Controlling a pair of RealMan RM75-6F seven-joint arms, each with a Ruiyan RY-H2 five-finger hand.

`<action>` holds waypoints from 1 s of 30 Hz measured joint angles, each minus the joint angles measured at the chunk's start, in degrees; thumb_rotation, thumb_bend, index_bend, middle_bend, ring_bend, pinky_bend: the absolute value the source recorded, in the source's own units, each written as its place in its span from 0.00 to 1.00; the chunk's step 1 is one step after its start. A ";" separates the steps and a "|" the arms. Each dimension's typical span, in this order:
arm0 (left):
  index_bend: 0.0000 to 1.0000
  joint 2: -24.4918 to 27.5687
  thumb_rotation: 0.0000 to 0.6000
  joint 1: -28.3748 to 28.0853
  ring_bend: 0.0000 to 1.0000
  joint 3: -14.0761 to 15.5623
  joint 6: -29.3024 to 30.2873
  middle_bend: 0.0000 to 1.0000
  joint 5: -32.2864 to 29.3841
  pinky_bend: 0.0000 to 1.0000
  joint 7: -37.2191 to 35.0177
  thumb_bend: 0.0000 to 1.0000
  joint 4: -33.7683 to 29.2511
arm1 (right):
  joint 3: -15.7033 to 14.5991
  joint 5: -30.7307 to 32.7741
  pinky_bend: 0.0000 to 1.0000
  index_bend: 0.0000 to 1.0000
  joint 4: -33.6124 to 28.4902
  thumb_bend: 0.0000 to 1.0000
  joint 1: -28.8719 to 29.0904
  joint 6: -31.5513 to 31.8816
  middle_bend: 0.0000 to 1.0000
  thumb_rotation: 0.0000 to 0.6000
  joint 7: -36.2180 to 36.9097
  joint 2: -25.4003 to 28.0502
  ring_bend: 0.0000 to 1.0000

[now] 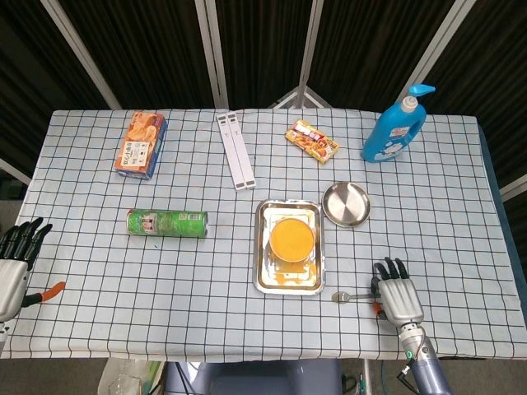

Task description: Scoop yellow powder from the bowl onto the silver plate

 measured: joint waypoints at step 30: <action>0.00 -0.11 1.00 -0.17 0.00 -0.10 -0.55 0.00 -0.54 0.00 0.49 0.00 -0.14 | -0.57 -0.36 0.00 0.53 0.63 0.44 0.93 0.36 0.19 1.00 0.09 -0.82 0.00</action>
